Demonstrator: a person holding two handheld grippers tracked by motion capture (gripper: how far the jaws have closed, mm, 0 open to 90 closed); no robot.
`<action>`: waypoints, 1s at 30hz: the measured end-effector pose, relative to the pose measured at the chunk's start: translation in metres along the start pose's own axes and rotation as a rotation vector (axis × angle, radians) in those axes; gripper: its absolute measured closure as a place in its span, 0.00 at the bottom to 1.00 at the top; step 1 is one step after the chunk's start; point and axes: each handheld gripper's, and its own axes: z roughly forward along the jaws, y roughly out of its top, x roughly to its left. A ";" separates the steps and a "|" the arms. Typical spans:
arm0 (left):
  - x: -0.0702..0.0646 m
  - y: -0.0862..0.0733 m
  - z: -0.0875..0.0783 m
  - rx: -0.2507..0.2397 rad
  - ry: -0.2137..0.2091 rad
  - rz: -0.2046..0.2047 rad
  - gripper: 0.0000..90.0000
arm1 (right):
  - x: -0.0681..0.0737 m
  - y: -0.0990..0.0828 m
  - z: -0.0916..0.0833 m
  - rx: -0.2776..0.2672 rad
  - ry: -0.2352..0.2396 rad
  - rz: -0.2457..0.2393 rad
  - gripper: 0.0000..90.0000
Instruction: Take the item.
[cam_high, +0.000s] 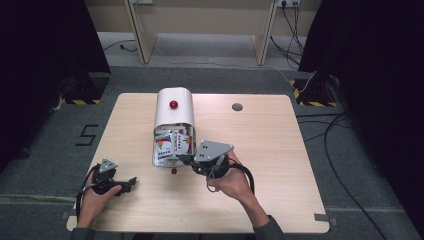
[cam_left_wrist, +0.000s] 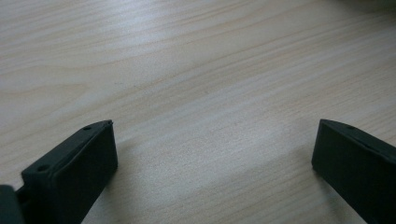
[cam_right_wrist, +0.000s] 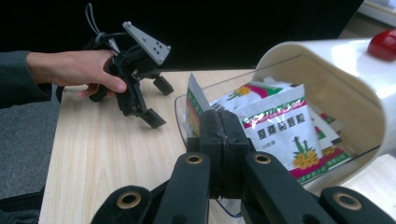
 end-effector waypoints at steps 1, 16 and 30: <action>0.000 0.000 0.000 0.000 0.000 0.000 0.00 | 0.000 0.001 -0.002 -0.003 -0.004 -0.005 1.00; 0.000 0.000 0.000 0.000 0.000 0.000 0.00 | -0.001 0.015 -0.028 -0.057 -0.040 -0.023 1.00; 0.000 0.000 0.000 0.000 0.000 0.000 0.00 | -0.005 0.025 -0.040 -0.081 -0.065 -0.032 1.00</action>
